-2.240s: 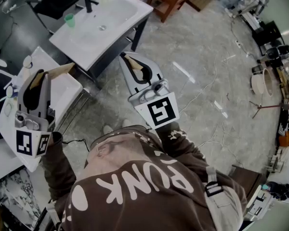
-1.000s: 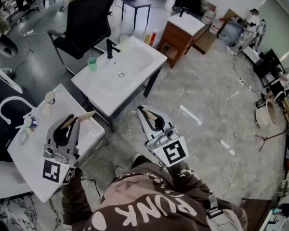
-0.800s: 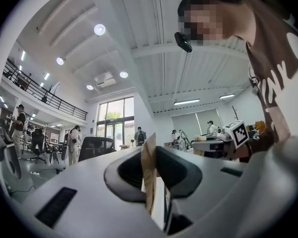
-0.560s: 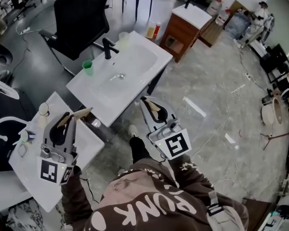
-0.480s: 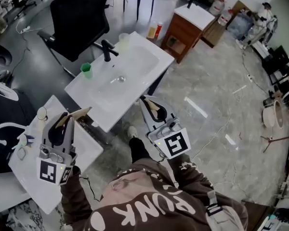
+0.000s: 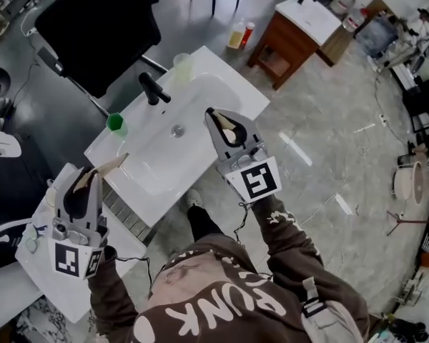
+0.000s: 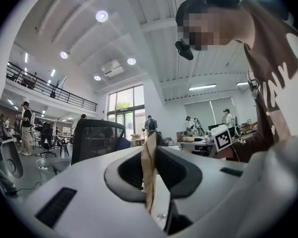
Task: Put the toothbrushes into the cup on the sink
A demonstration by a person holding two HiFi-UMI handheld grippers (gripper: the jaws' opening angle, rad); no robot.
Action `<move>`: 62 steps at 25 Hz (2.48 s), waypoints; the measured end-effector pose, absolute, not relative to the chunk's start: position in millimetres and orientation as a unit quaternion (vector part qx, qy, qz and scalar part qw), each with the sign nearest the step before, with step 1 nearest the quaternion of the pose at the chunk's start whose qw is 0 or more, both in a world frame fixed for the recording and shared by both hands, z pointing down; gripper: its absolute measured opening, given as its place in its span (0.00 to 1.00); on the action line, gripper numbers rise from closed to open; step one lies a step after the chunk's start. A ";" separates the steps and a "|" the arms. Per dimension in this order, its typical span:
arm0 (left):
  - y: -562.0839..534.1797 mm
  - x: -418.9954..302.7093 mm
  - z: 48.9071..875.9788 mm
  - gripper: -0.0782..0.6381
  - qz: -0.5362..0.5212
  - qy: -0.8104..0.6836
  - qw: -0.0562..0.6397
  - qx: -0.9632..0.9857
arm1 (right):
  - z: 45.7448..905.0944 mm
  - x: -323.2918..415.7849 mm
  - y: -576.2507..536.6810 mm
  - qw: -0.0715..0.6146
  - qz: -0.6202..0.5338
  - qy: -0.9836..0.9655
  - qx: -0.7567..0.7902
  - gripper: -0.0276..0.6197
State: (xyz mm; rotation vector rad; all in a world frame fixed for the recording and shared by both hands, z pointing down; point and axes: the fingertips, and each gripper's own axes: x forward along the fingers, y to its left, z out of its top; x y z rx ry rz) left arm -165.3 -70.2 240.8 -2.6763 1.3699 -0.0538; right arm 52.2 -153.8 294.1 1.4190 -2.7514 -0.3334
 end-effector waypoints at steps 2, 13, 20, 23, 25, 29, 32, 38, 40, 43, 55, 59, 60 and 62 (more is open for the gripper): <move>-88.9 -161.8 243.4 0.19 -0.023 0.460 0.064 -0.885 | 297.2 59.9 -191.9 0.015 -0.106 -0.883 0.458 0.06; -155.7 -150.7 255.0 0.19 -0.051 0.498 0.044 -0.864 | 304.0 60.6 -380.7 -0.011 -0.112 -0.892 0.437 0.06; -182.7 -158.6 260.8 0.19 -0.066 0.526 0.040 -0.847 | 362.0 31.8 -459.3 -0.006 -0.079 -0.907 0.414 0.06; -190.9 -164.2 262.4 0.19 -0.072 0.536 0.038 -0.840 | 395.4 23.5 -475.0 0.011 -0.062 -0.909 0.411 0.06; -195.9 -167.6 263.2 0.19 -0.073 0.541 0.037 -0.837 | 413.0 19.7 -480.4 0.018 -0.054 -0.910 0.410 0.06; -203.6 -170.0 264.8 0.19 -0.077 0.546 0.033 -0.834 | 439.5 16.0 -487.0 0.036 -0.042 -0.911 0.409 0.06; -208.0 -171.3 265.9 0.19 -0.078 0.547 0.031 -0.833 | 451.7 15.7 -490.7 0.043 -0.036 -0.910 0.411 0.06; -218.0 -172.9 270.3 0.19 -0.076 0.549 0.028 -0.832 | 471.6 14.2 -496.0 0.048 -0.037 -0.910 0.411 0.06; -220.7 -172.5 271.3 0.19 -0.076 0.548 0.028 -0.833 | 470.8 16.3 -496.5 0.044 -0.043 -0.908 0.413 0.06; -223.6 -173.6 271.6 0.19 -0.077 0.548 0.027 -0.833 | 460.4 20.3 -495.0 0.028 -0.055 -0.909 0.413 0.11; -238.0 -191.0 277.7 0.19 -0.076 0.555 0.040 -0.828 | 383.0 38.7 -463.6 -0.037 -0.108 -0.917 0.382 0.59; -245.4 -206.3 303.1 0.19 -0.075 0.562 0.029 -0.823 | 360.4 52.3 -453.3 -0.064 -0.106 -0.914 0.387 0.58; -248.0 -209.2 311.0 0.19 -0.076 0.563 0.026 -0.823 | 358.2 54.8 -451.7 -0.066 -0.105 -0.914 0.387 0.59; -254.0 -212.7 327.2 0.19 -0.080 0.561 0.023 -0.823 | 354.2 59.4 -448.2 -0.066 -0.106 -0.914 0.387 0.59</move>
